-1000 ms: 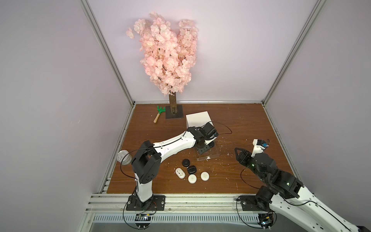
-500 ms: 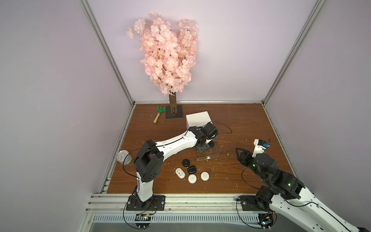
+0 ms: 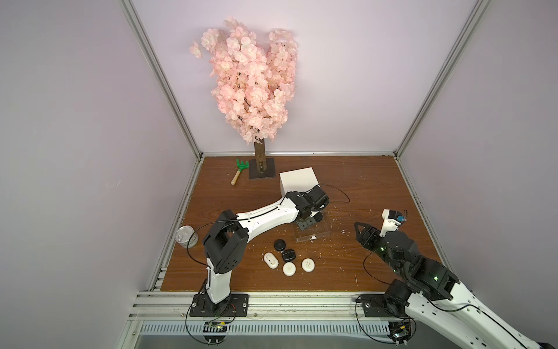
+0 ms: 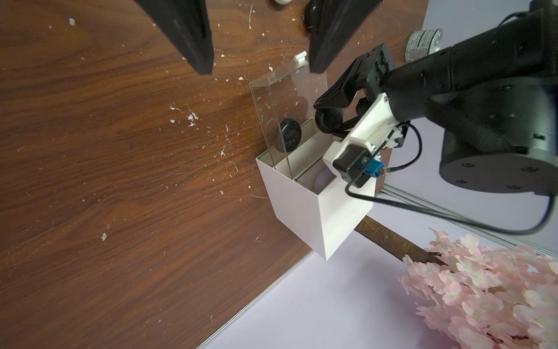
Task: Put the bluetooth earphones in the drawer according to color
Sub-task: Place the bluetooth earphone in the drawer.
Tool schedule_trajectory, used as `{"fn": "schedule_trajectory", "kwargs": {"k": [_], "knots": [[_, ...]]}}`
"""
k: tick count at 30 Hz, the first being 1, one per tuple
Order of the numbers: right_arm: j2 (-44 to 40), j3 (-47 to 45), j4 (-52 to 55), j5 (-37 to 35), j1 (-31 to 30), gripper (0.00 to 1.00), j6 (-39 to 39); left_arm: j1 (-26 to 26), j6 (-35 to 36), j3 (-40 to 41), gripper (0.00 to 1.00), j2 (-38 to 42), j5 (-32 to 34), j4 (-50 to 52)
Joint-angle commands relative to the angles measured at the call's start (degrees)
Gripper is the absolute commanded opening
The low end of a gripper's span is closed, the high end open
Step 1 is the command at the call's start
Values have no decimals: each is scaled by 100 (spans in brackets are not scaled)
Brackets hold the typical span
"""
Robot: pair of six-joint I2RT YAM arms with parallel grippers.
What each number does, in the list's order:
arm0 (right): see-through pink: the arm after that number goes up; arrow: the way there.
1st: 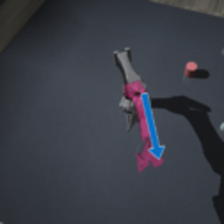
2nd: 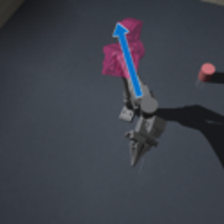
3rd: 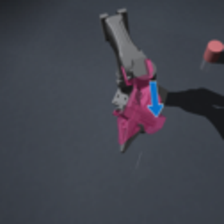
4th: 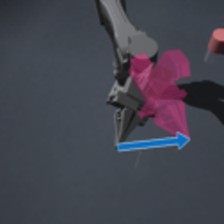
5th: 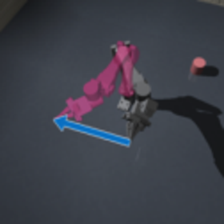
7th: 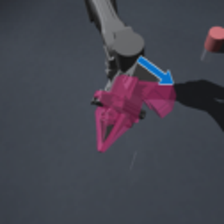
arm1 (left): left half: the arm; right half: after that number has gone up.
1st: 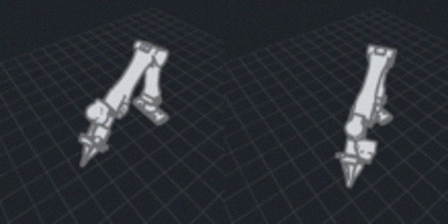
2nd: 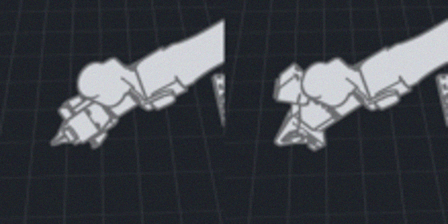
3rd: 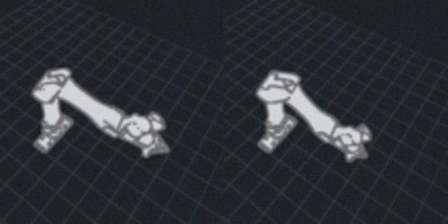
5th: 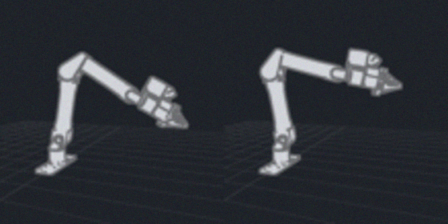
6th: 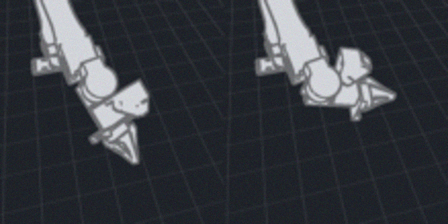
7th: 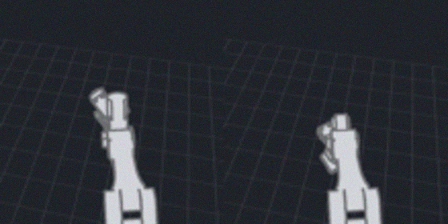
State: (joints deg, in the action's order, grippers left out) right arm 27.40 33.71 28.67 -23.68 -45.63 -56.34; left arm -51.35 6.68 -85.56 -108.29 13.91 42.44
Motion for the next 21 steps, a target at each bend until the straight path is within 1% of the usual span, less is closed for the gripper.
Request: {"fn": "schedule_trajectory", "kwargs": {"k": [1,21], "knots": [[-50,186,25,-40,19,58,114,-61,-40,22,59,-99,138,89],[-136,164,42,-66,26,59,122,-59,-71,5,62,-114,211,89]]}}
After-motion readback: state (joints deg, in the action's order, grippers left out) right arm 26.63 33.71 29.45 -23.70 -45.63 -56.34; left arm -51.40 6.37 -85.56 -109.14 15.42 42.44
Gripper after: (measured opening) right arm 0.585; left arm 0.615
